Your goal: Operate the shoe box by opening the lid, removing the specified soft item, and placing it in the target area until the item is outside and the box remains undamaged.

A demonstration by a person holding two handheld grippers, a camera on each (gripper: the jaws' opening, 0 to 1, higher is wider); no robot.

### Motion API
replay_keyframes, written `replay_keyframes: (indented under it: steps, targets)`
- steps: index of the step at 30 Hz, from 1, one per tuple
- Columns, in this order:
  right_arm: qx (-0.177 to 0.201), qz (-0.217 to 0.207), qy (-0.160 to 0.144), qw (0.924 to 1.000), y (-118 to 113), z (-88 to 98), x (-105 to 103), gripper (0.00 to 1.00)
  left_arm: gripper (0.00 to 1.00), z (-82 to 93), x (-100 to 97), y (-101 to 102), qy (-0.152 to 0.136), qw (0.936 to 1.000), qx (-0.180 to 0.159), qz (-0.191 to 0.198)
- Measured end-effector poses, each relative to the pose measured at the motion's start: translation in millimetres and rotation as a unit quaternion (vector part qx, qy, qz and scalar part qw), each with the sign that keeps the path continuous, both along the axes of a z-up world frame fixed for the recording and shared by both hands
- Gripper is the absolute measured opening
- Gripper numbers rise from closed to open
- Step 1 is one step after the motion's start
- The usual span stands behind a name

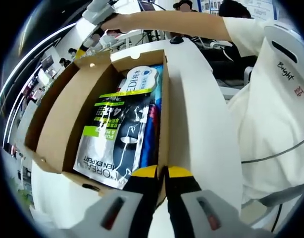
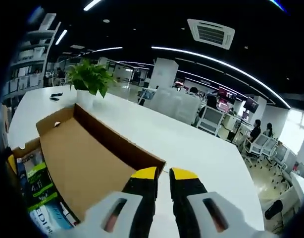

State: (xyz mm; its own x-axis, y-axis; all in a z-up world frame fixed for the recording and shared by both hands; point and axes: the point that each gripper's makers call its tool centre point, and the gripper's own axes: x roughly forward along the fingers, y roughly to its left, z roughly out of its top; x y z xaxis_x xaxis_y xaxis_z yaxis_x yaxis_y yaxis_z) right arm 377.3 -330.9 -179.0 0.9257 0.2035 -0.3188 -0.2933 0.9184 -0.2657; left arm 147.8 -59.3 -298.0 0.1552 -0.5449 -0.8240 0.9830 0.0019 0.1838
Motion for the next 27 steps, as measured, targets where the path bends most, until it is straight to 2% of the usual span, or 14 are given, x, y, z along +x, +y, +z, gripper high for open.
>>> replay_keyframes:
  steps: [1,4,7,10,13,19,24,27]
  targets:
    - [0.026,0.002,-0.002,0.9997,2.3,1.8,-2.4,0.12,0.05,0.3,-0.2,0.1,-0.003,1.0,-0.003,0.0]
    - [0.062,0.024,-0.018,0.9976,12.3,11.0,-10.4,0.2,0.06,1.5,0.4,-0.6,-0.003,0.9999,-0.016,0.006]
    - [0.052,0.042,-0.034,0.9972,17.6,19.7,-18.5,0.17,0.06,1.5,0.3,-0.8,-0.003,0.9998,-0.016,0.006]
    - [0.07,0.051,-0.044,0.9953,21.1,25.8,-25.2,0.14,0.06,1.2,-0.1,-0.6,-0.002,0.9999,-0.014,0.006]
    - [0.08,0.057,-0.042,0.9943,20.8,27.0,-18.4,0.14,0.06,1.3,-0.2,-0.6,0.002,0.9999,-0.015,0.008]
    - [0.092,0.07,-0.045,0.9923,26.5,31.4,-23.4,0.21,0.06,1.0,-1.1,-0.5,0.001,0.9999,-0.013,0.007]
    - [0.131,0.085,-0.03,0.9873,30.1,25.3,-36.4,0.2,0.06,1.1,-1.4,-0.6,0.002,0.9999,-0.014,0.007]
    - [0.158,0.1,-0.041,0.9816,33.2,22.8,-43.7,0.2,0.06,1.0,-1.7,-0.9,-0.001,0.9999,-0.014,0.007]
